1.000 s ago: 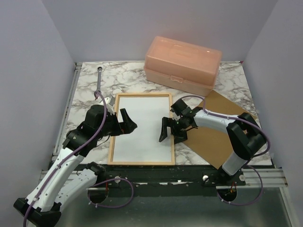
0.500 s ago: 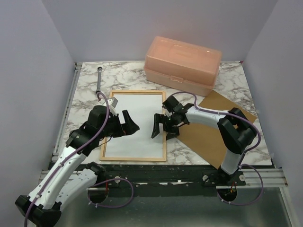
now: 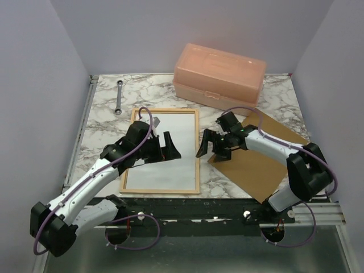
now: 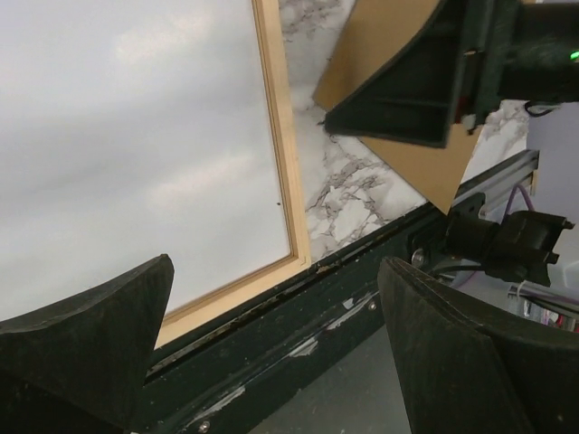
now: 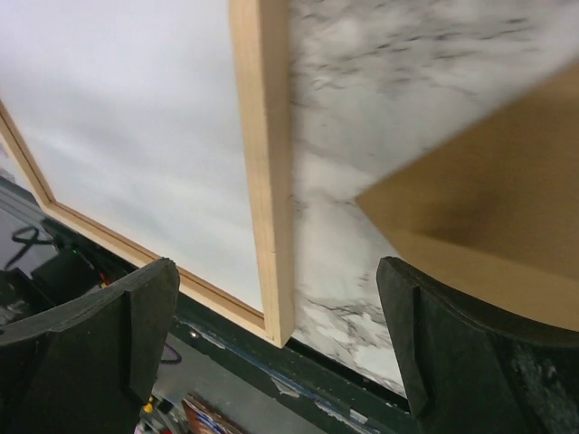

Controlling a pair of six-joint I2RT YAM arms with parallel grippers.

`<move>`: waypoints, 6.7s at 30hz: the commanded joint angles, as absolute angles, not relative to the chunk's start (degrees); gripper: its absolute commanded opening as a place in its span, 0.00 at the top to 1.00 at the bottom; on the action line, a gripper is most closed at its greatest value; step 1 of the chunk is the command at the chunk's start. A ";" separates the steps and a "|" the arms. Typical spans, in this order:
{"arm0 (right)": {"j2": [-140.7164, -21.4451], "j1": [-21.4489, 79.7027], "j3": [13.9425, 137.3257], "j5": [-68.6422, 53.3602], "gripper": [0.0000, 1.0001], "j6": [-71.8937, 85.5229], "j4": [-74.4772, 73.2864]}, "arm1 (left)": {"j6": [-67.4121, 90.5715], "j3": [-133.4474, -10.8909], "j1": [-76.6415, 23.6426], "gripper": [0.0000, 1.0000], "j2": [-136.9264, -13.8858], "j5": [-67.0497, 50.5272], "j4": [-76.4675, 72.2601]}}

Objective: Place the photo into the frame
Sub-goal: Move the photo frame to the center of the board, then adjust the photo frame item at the center of the board, then adjust the distractor at the center of the board.

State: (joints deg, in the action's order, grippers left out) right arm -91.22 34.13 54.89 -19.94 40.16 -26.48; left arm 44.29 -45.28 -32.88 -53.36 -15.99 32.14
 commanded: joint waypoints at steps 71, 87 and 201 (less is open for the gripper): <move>-79.48 -30.68 37.39 0.84 0.07 40.51 -29.56 | 47.08 -100.90 -49.31 0.02 -131.47 -23.83 24.46; -71.87 -30.67 34.32 -9.60 0.08 41.45 -33.31 | 44.46 -95.39 -54.17 0.03 -124.54 -33.18 24.31; -74.48 -30.72 34.88 -17.64 0.08 38.41 -36.39 | 43.26 -101.33 -42.94 0.02 -122.22 -10.28 31.80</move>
